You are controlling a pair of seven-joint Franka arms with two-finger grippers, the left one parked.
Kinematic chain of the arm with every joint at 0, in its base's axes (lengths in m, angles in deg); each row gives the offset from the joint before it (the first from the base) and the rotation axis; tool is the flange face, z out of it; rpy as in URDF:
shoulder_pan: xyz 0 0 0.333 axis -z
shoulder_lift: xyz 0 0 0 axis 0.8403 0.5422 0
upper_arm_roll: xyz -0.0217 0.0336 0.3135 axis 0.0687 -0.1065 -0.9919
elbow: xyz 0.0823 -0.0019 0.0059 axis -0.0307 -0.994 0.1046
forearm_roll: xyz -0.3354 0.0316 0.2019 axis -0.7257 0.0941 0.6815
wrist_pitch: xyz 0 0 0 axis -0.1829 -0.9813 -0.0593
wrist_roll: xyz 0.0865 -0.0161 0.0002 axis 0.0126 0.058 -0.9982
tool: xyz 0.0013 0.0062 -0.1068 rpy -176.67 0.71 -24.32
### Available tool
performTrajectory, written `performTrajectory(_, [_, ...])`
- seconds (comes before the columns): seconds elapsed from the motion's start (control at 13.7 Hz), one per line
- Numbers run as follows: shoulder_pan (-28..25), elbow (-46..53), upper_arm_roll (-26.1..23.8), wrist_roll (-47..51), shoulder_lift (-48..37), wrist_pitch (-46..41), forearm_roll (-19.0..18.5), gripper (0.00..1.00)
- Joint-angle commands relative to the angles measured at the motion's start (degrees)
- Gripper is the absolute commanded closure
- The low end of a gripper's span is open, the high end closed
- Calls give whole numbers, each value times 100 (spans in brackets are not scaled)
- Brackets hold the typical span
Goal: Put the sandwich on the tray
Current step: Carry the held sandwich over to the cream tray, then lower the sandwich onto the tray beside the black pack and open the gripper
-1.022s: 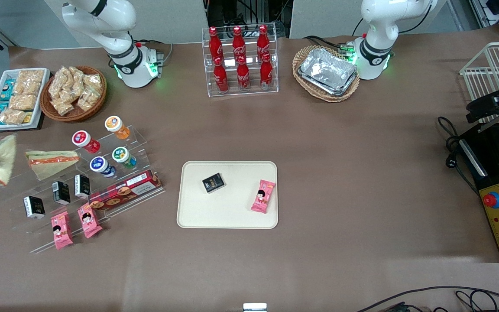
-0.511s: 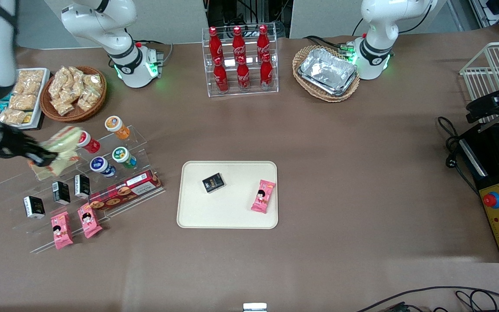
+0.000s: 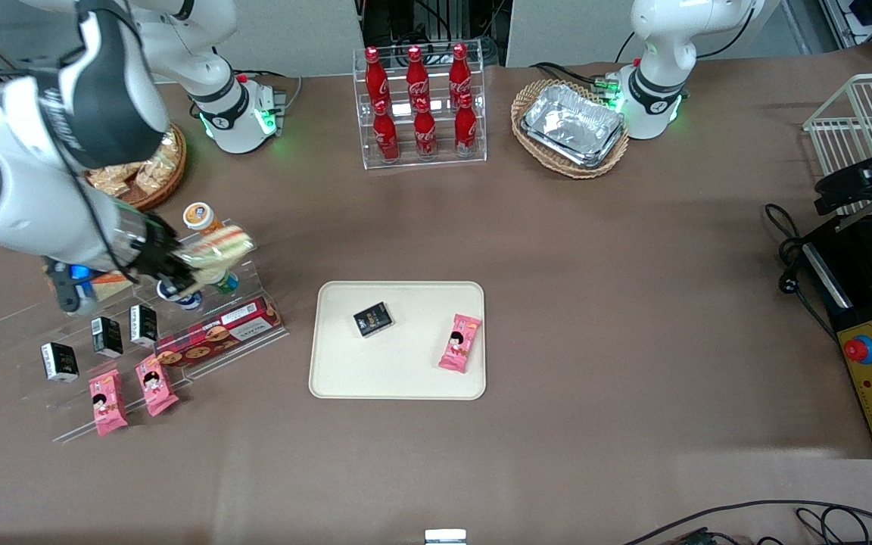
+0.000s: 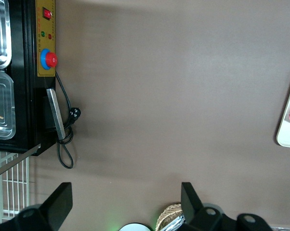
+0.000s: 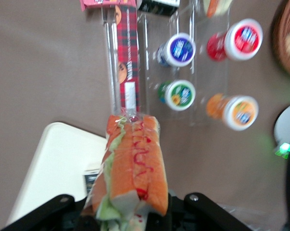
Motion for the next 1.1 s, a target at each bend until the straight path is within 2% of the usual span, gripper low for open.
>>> performTrajectory(0.0, [-390, 100, 75, 1190, 325, 517, 226, 100])
performTrajectory(0.51, [-1243, 117, 84, 2851, 1493, 2062, 173, 100])
performTrajectory(0.73, [-1402, 231, 84, 3607, 2056, 2855, 138, 100])
performTrajectory(1.02, [-1464, 687, 75, 4214, 2715, 3207, 173, 100])
